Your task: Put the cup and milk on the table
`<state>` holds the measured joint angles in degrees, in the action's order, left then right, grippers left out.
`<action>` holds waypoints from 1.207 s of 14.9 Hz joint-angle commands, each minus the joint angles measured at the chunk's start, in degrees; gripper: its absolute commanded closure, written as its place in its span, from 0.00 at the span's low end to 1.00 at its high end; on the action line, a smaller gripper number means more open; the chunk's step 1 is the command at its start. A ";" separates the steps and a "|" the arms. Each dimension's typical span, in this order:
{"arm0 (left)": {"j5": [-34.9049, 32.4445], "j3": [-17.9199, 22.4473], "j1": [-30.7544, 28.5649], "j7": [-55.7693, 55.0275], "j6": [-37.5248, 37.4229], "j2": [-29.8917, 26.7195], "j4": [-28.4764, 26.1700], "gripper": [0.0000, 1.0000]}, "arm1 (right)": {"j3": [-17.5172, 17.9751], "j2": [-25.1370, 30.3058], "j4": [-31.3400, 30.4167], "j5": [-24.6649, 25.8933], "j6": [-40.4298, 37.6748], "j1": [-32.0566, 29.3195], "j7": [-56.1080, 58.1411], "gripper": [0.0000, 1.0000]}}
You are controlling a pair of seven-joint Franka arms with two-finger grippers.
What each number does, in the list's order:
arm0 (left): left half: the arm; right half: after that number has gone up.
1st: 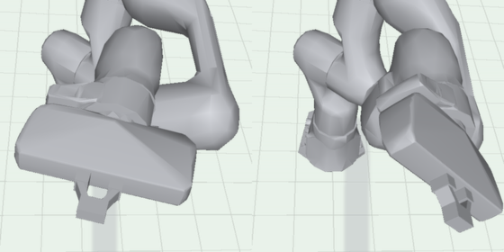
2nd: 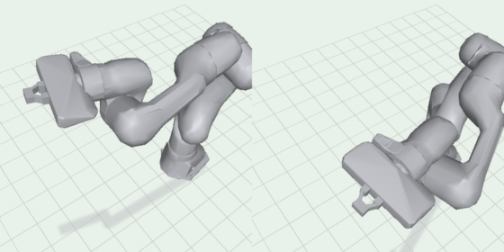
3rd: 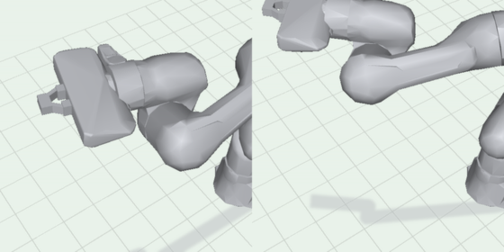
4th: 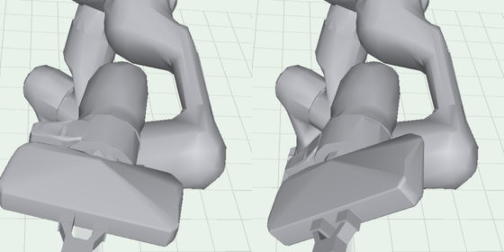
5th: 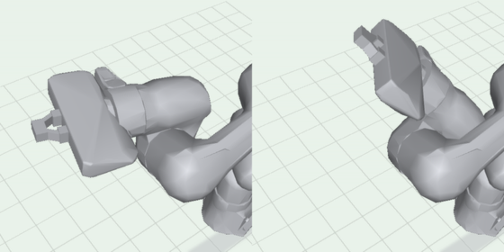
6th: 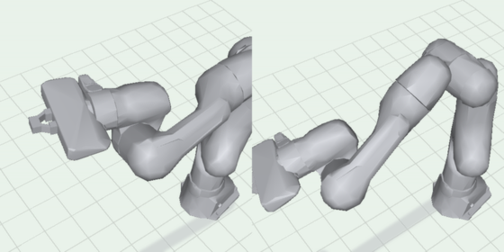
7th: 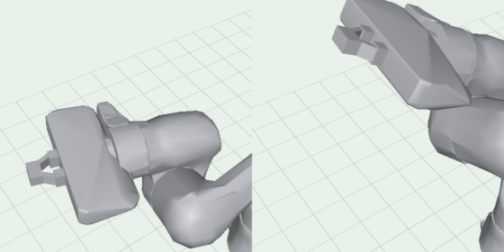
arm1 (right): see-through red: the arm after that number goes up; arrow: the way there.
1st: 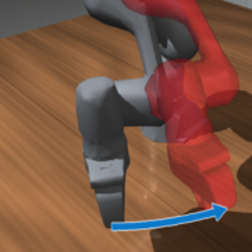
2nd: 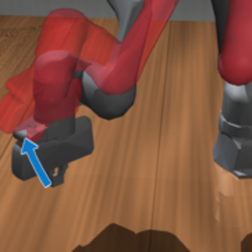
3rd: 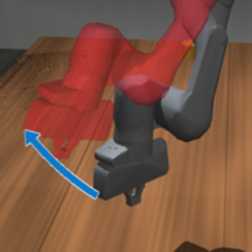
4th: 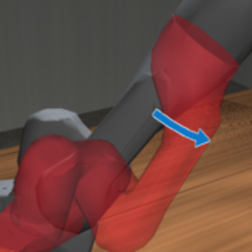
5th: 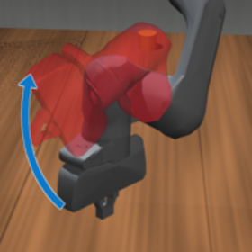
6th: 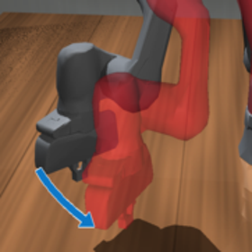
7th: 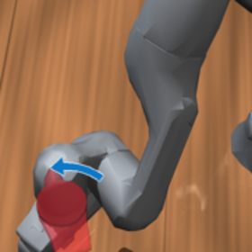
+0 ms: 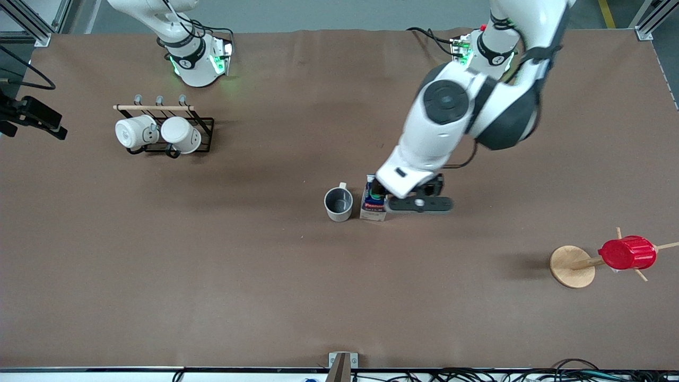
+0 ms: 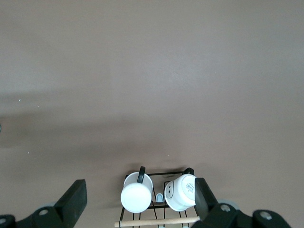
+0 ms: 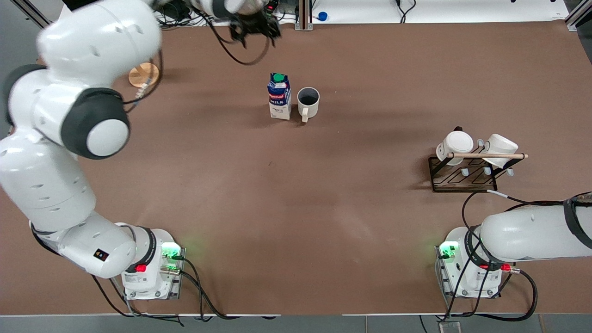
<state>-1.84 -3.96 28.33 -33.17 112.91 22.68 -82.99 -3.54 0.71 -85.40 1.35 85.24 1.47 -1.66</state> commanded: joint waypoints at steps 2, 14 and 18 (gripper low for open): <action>0.25 -0.43 -5.46 4.76 -0.32 -9.03 -6.64 0.00 | 0.47 -0.09 0.24 -1.26 -0.51 -0.76 0.34 0.00; 0.60 -0.35 -21.28 21.72 -5.77 -22.06 -17.82 0.00 | 0.55 -0.09 0.24 -1.26 -0.51 -0.68 0.43 0.00; 0.69 -0.43 -23.67 24.03 -5.77 -21.98 -17.64 0.00 | 0.55 -0.09 0.24 -1.35 -0.51 -0.68 0.34 0.00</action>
<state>-1.83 -3.94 5.08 -9.99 107.53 1.76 -99.88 -3.48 0.68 -85.40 1.20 85.15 1.47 -1.66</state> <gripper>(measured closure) 0.000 0.000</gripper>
